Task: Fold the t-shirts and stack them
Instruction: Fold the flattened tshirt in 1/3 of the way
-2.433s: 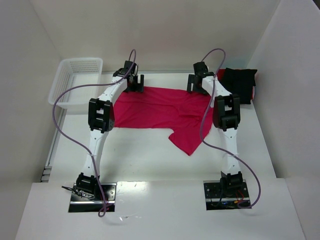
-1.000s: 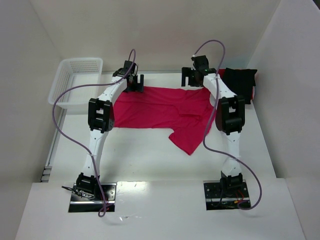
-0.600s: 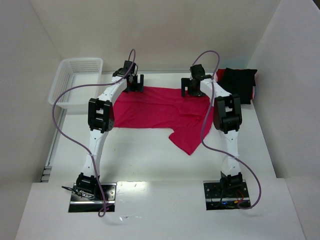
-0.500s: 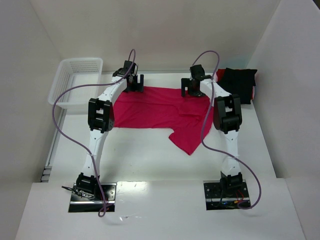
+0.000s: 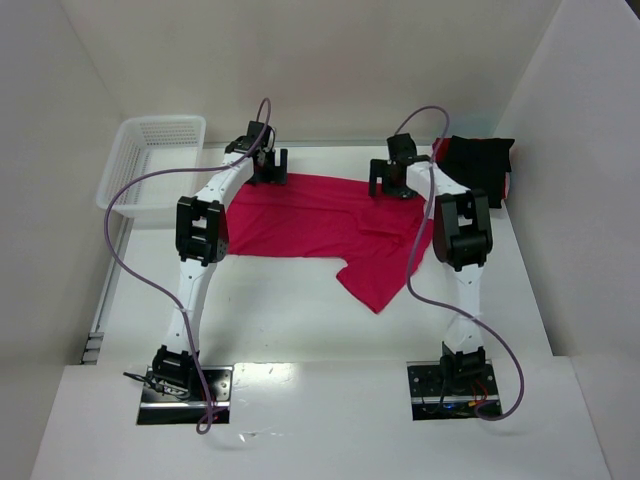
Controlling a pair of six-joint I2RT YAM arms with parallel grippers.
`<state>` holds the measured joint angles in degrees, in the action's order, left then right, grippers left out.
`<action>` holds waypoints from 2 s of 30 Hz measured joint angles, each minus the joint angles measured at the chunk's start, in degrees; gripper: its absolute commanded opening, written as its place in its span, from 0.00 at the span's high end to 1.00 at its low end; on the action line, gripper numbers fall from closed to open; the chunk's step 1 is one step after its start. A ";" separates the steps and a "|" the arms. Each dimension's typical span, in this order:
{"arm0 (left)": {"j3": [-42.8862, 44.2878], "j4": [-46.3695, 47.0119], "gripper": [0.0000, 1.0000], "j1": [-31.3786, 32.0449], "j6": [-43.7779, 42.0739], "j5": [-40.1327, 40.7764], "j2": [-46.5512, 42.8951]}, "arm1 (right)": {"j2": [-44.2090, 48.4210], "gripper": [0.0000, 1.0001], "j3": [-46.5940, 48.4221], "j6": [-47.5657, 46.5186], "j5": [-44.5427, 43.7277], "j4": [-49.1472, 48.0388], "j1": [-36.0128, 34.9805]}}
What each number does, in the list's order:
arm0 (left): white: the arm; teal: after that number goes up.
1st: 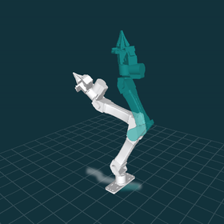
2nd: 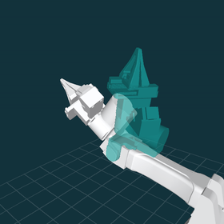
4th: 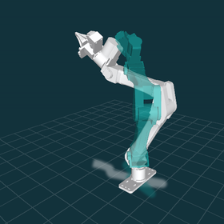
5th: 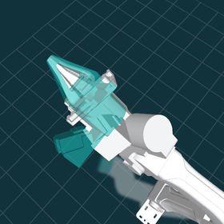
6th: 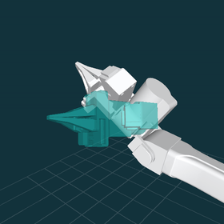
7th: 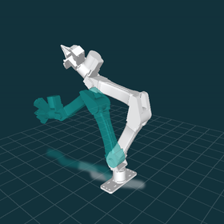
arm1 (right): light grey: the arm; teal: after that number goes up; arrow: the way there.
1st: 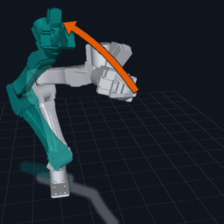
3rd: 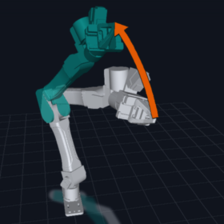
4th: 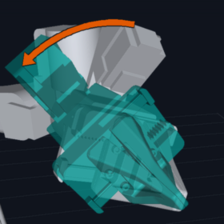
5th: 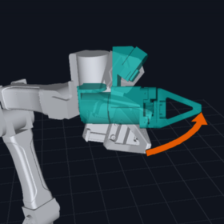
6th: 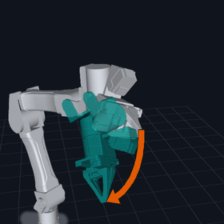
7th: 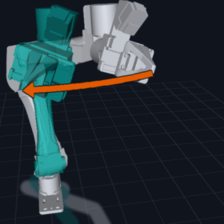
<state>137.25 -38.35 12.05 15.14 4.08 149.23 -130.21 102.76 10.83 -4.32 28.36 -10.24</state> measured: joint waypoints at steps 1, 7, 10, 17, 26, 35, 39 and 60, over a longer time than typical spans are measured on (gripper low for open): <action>0.00 0.00 0.00 -0.02 0.00 -0.04 0.00 | 0.04 0.01 0.04 0.50 0.31 -0.07 0.39; 0.00 0.00 0.00 -0.02 0.00 -0.15 0.00 | -0.28 0.01 3.34 1.73 0.50 1.29 1.88; 0.00 0.00 0.00 -0.02 -0.02 -0.15 0.00 | -1.66 0.01 8.35 1.60 -0.02 2.40 2.05; 0.00 0.00 0.00 -0.02 -0.02 -0.15 0.00 | -4.57 0.01 12.46 0.79 -1.16 3.28 2.14; 0.00 0.00 0.00 -0.26 0.00 -0.59 0.00 | -5.16 0.01 8.70 0.20 -2.73 4.37 1.75; 0.00 0.00 0.00 -0.26 0.00 -0.61 0.00 | -4.44 0.01 7.06 0.33 -4.68 3.72 1.46; 0.00 0.00 0.00 -0.26 0.00 -0.61 0.00 | -4.98 0.01 7.93 0.90 -5.05 4.00 1.38; 0.00 0.15 0.00 -0.79 0.13 -1.07 -0.02 | -19.17 0.01 32.28 0.61 -6.14 8.55 1.38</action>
<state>137.25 -38.20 11.27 15.27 3.01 149.21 -149.38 135.04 11.44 -10.46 36.91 -8.86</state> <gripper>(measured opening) 1.000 0.991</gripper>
